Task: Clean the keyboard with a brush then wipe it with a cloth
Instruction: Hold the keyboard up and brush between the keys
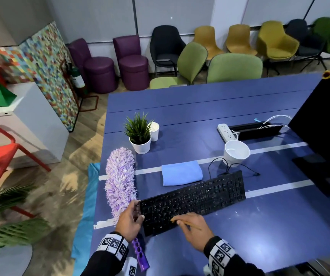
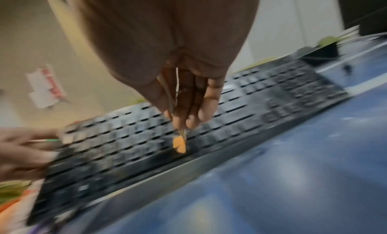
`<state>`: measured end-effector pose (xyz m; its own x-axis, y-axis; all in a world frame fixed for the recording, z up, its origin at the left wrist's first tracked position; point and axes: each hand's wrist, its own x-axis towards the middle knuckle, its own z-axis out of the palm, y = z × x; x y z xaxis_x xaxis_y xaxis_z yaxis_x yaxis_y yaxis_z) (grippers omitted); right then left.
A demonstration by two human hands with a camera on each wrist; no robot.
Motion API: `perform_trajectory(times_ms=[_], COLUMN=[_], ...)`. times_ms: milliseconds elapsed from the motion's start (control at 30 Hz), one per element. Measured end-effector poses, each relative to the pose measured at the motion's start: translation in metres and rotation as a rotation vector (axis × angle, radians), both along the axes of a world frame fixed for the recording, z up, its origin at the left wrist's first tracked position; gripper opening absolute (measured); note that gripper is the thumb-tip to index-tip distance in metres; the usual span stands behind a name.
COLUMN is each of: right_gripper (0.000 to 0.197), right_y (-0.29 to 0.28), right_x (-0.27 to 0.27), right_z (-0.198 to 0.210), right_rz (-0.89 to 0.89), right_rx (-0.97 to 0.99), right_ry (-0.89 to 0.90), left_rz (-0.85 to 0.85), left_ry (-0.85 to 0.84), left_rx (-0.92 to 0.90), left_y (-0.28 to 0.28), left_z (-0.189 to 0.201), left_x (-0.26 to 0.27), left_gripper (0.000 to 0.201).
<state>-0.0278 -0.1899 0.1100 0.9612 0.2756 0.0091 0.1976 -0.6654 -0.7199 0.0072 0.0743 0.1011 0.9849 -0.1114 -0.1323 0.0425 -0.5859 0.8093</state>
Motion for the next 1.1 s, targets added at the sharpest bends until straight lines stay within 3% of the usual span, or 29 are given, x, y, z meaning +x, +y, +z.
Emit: perform_trajectory(times_ms=[133,200,300,400,567,667,733,800,900,1033,1100], right_gripper=[0.017,0.015,0.016,0.015,0.014,0.016,0.018,0.023,0.032,0.019,0.019], right_y=[-0.057,-0.073,-0.077,-0.075,-0.076,-0.07,-0.067,-0.071,-0.078,-0.091,-0.096], right_x=[0.007,0.009,0.008,0.004,0.005,0.004,0.003,0.003,0.006,0.014,0.021], right_z=[-0.011,-0.006,-0.003,-0.015,-0.021,-0.015,-0.01,-0.007,-0.007,-0.005,-0.002], right_rz=[-0.407,-0.516,-0.488,-0.406,-0.671,-0.513,-0.467,-0.527,-0.587,-0.659,-0.683], right_rx=[0.0,0.018,0.071,0.058,0.097,0.121,0.079,0.059,0.034,0.134,0.166], right_ry=[-0.019,-0.051,-0.09,0.079,-0.06,-0.006,-0.09,-0.114,0.092,-0.108,-0.017], left_rz=[-0.003,-0.013,-0.024,-0.031,-0.042,-0.037,-0.023,-0.022,-0.026,-0.023,-0.027], left_ry=[-0.014,-0.026,-0.026,-0.022,-0.03,-0.041,-0.033,-0.033,-0.023,-0.014,-0.004], left_rx=[-0.013,0.003,-0.002,0.002,-0.007,-0.018,-0.019,-0.038,-0.04,-0.044,-0.047], left_y=[0.004,0.004,0.004,0.006,0.006,0.006,0.007,0.006,0.007,0.008,0.008], left_z=[-0.003,-0.003,-0.003,-0.004,-0.005,-0.006,-0.008,-0.009,-0.01,-0.012,-0.012], left_x=[0.002,0.003,0.004,0.004,0.003,0.002,0.002,0.003,0.006,0.006,0.006], left_gripper=[0.057,0.062,0.067,0.066,0.066,0.071,0.079,0.081,0.079,0.076,0.077])
